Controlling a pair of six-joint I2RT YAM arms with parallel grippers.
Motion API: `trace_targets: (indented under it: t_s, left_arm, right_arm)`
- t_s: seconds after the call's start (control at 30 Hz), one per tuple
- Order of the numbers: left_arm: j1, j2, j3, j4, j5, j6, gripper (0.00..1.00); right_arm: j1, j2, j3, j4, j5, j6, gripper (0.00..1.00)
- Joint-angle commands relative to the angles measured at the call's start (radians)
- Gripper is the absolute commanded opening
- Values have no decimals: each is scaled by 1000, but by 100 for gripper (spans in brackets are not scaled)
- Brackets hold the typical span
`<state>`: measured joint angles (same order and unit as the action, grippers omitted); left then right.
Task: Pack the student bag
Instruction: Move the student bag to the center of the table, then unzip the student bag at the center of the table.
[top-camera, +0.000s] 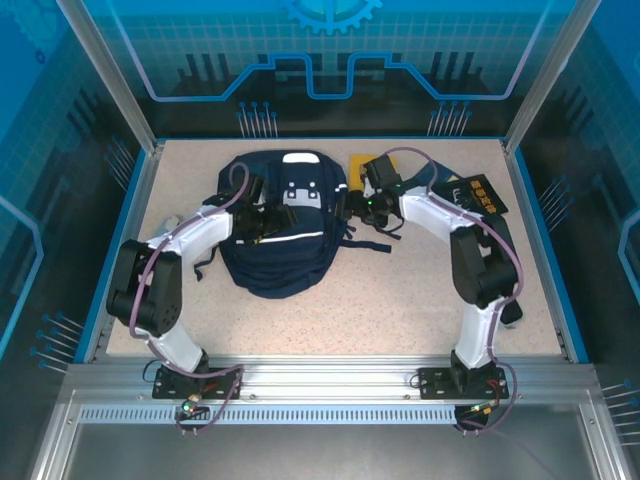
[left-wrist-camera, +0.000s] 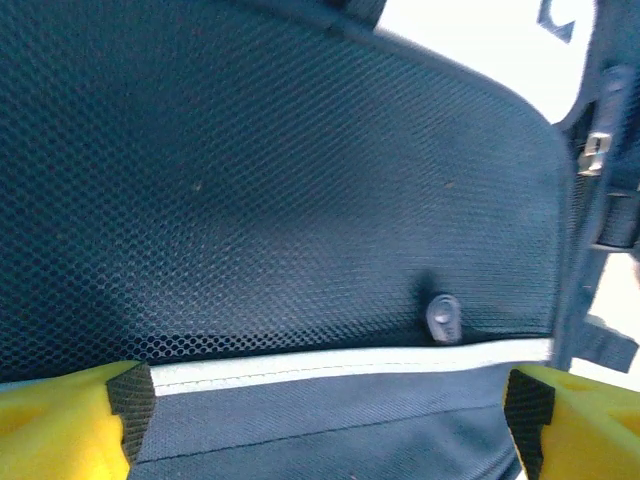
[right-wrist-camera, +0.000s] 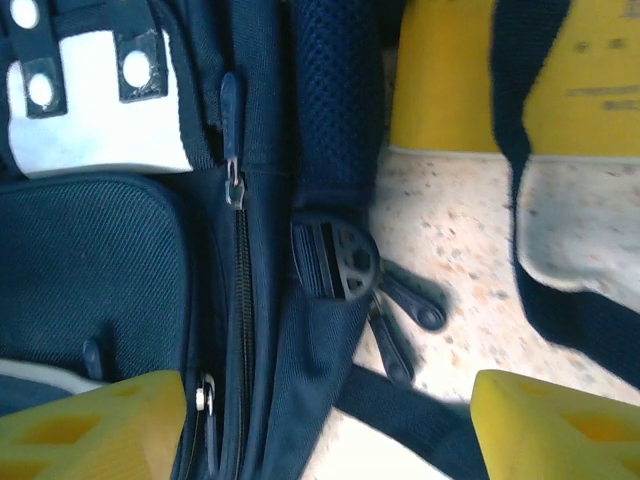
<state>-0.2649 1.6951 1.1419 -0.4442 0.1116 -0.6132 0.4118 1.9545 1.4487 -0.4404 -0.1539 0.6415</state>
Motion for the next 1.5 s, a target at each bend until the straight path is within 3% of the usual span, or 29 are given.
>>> trace_targets:
  t_s: [0.0,0.17,0.43,0.63,0.87,0.9,1.1,1.27,1.47]
  left_arm:
    - [-2,46,24,-66,-37,-48,91]
    - [12,115,18,-121,-171,-26,86]
    - [140,136,1,-141,-164,42,84]
    - [136,48,48,-197,-130,120,87]
    - [-32,-74,96,-321,-245,259,87]
    - [-66,-79,101,-336,-259,287,83]
    - [-239,-43,113,-362,-364,432,64]
    - [-304,62,161,-380,-402,524,50]
    - [-336,184,217,-403,-497,563,48]
  right_arm:
    - [8,79,97,-54,-75,31,72]
    - [17,196,199,-115,-70,24,62]
    - [103,209,139,-78,-146,50,51]
    - [140,129,81,-54,-140,81,52]
    - [90,-92,-54,-60,-87,49,71]
    - [80,-120,-83,-58,-82,47,72]
    - [23,-246,-235,-32,-62,61,72]
    - [-9,-286,-309,-9,-63,79,72]
    - [-15,-292,-330,7,-65,91,71]
